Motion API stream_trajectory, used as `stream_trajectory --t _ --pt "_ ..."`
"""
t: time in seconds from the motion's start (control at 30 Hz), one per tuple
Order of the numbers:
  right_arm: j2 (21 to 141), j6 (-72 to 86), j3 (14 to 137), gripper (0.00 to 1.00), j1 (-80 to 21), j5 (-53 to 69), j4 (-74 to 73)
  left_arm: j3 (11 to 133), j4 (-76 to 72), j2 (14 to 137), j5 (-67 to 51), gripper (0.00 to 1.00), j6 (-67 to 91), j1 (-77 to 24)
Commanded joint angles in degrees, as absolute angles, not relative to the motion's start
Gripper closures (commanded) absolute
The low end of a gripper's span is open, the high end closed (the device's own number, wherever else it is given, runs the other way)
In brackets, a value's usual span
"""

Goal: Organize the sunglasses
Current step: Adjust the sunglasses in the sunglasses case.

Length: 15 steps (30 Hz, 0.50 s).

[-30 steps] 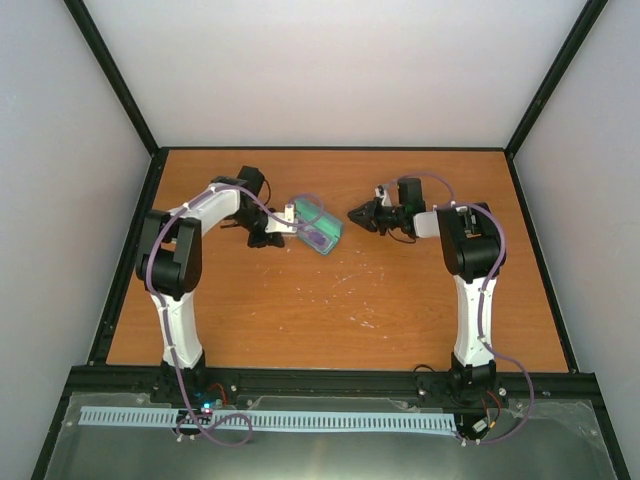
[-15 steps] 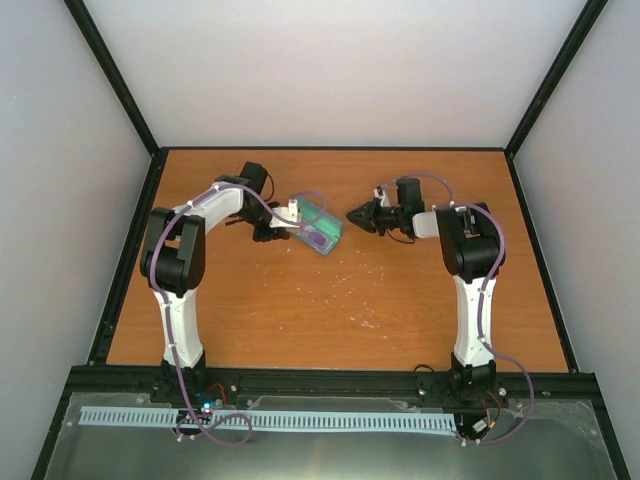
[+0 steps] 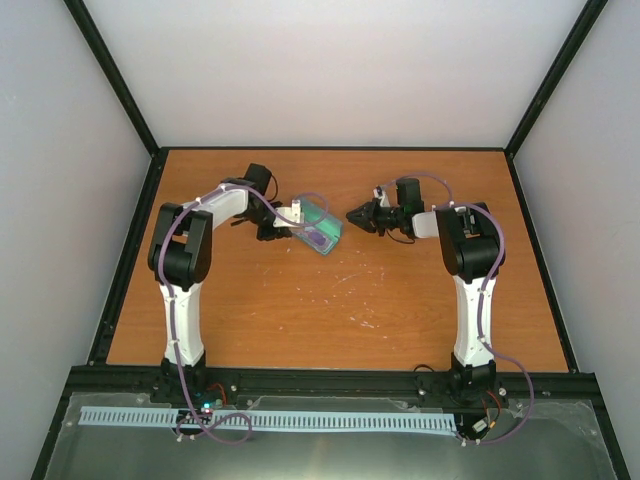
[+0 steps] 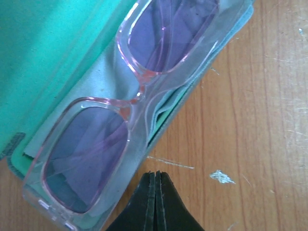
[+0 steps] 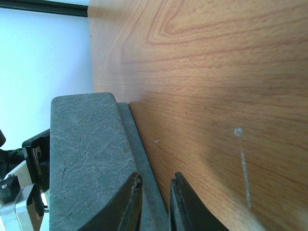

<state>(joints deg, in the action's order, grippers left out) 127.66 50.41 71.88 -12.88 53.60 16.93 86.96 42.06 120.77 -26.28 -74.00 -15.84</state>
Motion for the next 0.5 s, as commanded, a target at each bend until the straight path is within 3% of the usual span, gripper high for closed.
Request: stream_trajectory --t 0.0,0.47 --pt "127.88 50.35 71.52 0.84 -13.25 54.06 17.66 89.0 39.67 121.1 -26.97 0.99 -73.41 -16.0" --pt "127.77 50.28 70.98 0.84 -13.2 54.42 17.63 90.94 39.2 123.6 -27.38 0.99 -73.48 -16.17"
